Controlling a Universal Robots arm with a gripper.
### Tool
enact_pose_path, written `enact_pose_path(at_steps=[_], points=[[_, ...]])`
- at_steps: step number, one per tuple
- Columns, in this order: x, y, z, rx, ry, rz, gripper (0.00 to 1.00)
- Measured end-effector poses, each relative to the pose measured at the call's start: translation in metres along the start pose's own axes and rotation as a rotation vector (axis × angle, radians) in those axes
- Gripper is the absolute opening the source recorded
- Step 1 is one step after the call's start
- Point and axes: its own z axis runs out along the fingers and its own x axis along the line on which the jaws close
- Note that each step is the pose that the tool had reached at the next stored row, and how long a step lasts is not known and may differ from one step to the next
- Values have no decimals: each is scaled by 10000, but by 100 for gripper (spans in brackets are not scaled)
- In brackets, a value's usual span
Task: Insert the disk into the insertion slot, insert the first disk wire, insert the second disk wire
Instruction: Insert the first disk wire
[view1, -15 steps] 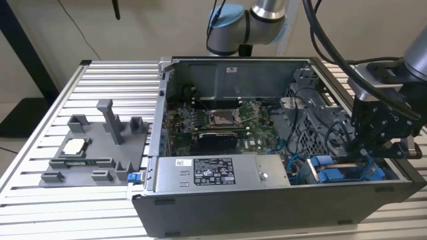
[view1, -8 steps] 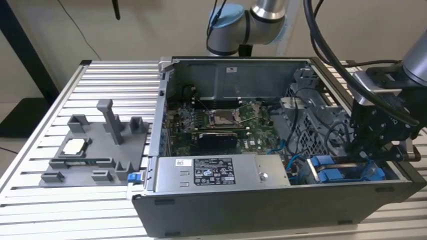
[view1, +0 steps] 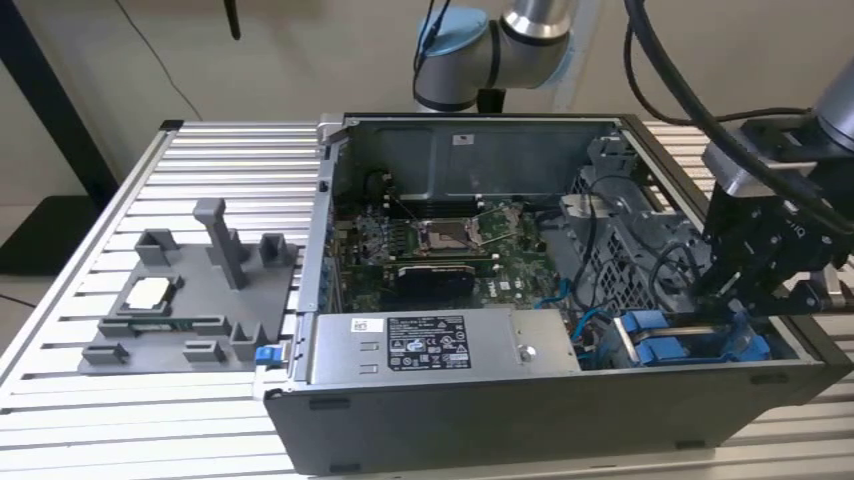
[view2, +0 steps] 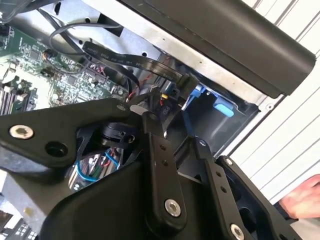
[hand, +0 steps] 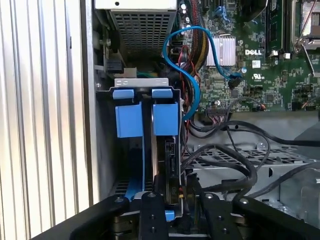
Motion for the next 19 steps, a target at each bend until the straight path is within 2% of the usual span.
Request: enact_pose_path(at_steps=[8, 15, 19], points=[[-19, 3, -258, 0, 8, 0, 33], [-24, 4, -323, 0, 7, 0, 33], [-24, 4, -327, 1, 15, 0, 33]])
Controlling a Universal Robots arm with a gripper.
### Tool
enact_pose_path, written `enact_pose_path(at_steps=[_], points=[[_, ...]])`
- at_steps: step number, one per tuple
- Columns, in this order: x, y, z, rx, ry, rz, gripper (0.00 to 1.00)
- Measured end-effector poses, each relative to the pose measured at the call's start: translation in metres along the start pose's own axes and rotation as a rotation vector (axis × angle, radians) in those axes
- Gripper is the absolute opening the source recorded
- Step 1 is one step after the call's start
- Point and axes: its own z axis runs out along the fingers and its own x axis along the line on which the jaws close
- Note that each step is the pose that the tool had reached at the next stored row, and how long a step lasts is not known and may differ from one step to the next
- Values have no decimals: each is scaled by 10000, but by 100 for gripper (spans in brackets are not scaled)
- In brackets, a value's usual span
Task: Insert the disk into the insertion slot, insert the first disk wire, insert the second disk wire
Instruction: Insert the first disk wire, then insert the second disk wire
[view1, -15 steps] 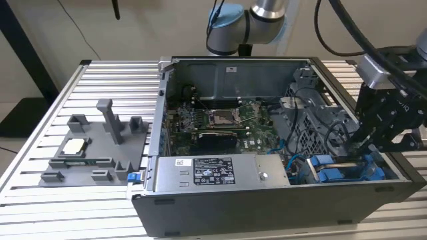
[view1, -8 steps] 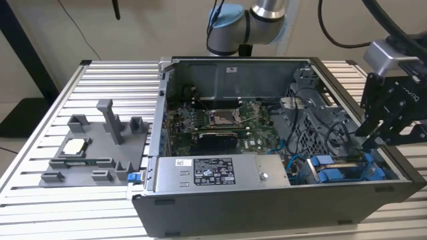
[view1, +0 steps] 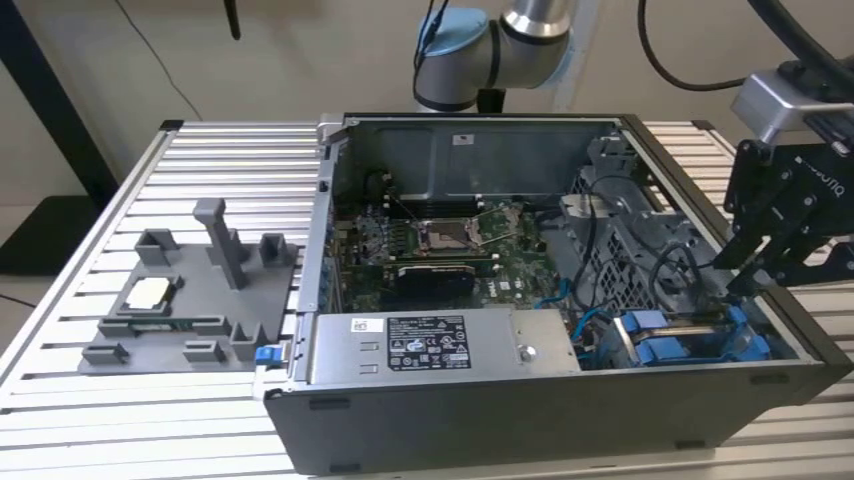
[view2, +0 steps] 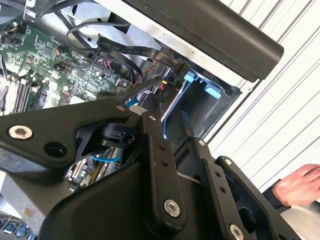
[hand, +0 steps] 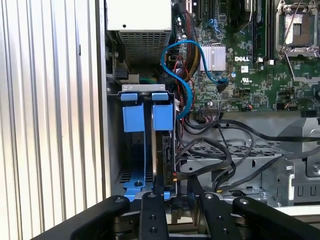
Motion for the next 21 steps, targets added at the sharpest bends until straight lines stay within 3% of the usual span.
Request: enact_pose_path(at_steps=[10, 13, 21], points=[[-3, -8, -26, 1, 17, -1, 33], [-5, -50, -28, 0, 20, 0, 33], [-4, -256, 34, -8, -208, -2, 33]])
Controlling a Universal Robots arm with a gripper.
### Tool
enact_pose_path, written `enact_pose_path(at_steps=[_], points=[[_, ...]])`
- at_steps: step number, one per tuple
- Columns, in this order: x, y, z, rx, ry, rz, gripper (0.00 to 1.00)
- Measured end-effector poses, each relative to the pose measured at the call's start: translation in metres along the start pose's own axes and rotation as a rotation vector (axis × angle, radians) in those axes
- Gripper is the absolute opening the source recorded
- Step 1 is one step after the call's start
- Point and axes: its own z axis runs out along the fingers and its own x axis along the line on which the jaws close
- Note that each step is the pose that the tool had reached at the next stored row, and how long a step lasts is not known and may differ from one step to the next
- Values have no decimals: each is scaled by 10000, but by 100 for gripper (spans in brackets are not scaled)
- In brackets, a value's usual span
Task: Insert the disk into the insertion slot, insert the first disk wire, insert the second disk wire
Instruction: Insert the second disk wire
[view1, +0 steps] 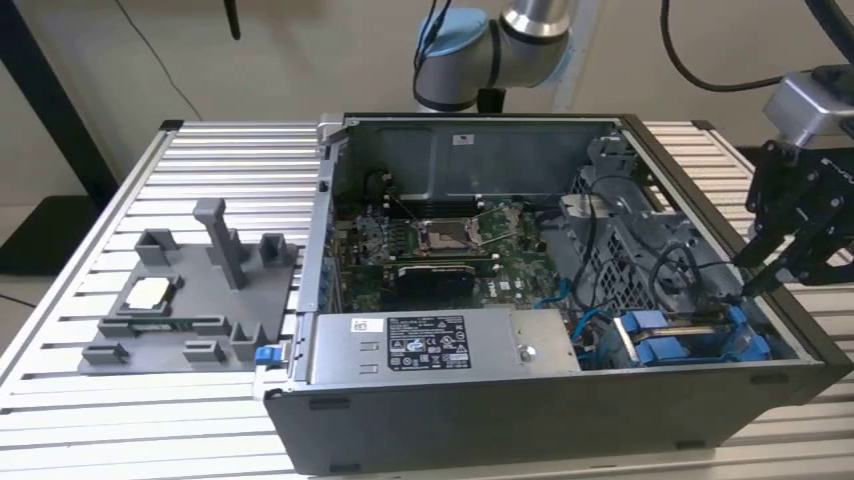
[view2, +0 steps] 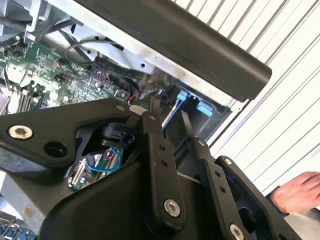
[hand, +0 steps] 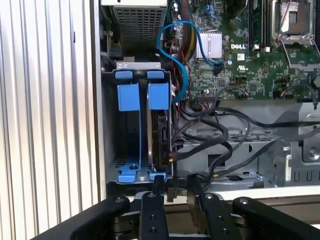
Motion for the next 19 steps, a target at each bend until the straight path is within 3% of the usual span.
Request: enact_pose_path(at_steps=[3, 8, 12, 14, 15, 19], points=[[10, -61, 34, -3, -66, -1, 33], [22, -75, 53, -2, -84, 0, 33], [106, -79, 99, -6, -184, -2, 33], [147, -81, 118, -9, -279, 1, 33], [148, -81, 119, -12, -411, 14, 33], [148, -77, 120, -31, -1144, 104, 33]])
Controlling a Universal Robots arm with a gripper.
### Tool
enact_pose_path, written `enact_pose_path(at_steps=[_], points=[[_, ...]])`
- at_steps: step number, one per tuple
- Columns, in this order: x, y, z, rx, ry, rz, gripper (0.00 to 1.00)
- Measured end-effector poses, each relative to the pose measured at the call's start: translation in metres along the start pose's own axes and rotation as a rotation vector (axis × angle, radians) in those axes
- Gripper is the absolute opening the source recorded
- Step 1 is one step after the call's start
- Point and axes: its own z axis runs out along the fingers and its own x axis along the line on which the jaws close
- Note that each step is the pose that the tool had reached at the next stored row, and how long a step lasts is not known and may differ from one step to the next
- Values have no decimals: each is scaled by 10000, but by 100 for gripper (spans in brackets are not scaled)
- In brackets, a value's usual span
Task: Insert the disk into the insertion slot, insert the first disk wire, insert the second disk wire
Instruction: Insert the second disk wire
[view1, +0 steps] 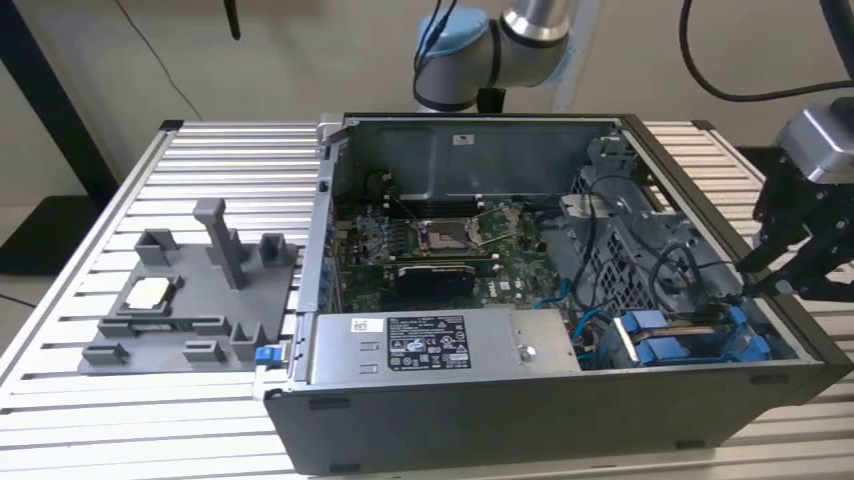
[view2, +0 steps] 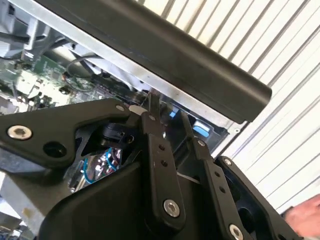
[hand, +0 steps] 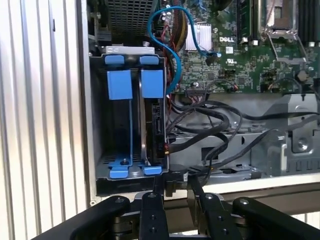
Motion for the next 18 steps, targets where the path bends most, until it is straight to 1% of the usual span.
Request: enact_pose_path(at_steps=[2, 3, 4, 7, 8, 9, 10, 11, 12, 13, 14, 18], points=[[1, 3, 1, -10, -361, 34, 33], [1, 4, 2, -16, -510, 43, 33], [2, 3, 4, -18, -548, 46, 33], [9, 4, 15, -16, -549, 50, 33], [11, 5, 20, -15, -566, 57, 33], [12, 5, 23, -14, -601, 69, 33], [12, 5, 24, -14, -637, 79, 31], [11, 5, 24, -13, -658, 87, 24], [11, 5, 24, -13, -663, 92, 24], [11, 6, 24, -13, -664, 96, 18], [11, 6, 25, -14, -665, 97, 16], [12, 6, 25, -15, -665, 97, 16]])
